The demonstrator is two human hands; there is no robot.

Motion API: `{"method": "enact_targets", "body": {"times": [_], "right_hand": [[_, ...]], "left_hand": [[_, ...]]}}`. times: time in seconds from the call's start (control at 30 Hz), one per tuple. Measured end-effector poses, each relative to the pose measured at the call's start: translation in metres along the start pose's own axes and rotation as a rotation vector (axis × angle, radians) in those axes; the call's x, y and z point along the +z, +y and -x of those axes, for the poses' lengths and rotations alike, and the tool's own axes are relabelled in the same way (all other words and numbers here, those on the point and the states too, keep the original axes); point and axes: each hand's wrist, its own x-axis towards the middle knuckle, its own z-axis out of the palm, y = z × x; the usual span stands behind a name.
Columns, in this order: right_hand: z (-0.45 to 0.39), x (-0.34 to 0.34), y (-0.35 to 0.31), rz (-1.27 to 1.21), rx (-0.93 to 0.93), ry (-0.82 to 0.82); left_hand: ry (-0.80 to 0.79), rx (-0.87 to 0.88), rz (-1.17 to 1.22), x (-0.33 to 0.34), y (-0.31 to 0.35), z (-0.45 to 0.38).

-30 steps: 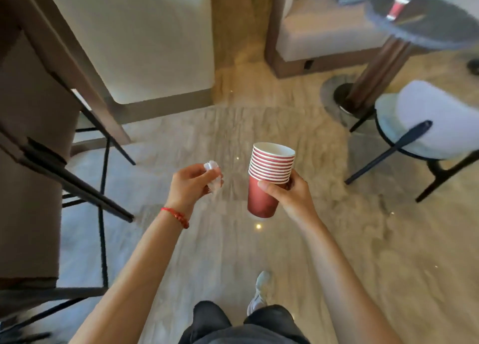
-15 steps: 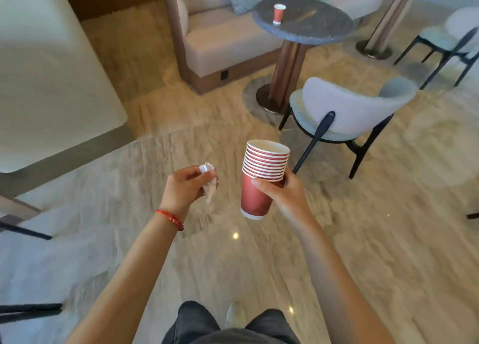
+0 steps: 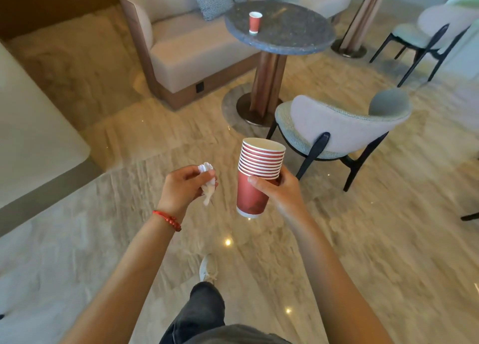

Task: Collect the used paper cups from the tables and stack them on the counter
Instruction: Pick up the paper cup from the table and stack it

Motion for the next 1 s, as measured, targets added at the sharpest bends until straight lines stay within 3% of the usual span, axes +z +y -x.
{"method": "enact_targets", "body": {"times": [0.33, 1.0], "right_hand": [[-0.175, 0.039, -0.042, -0.036, 0.0, 0.067], [-0.543, -0.019, -0.08, -0.05, -0.009, 0.18]], "left_hand": [[-0.098, 0.03, -0.038, -0.011, 0.084, -0.188], [-0.137, 0.018, -0.047, 0.097, 0.178, -0.538]]}}
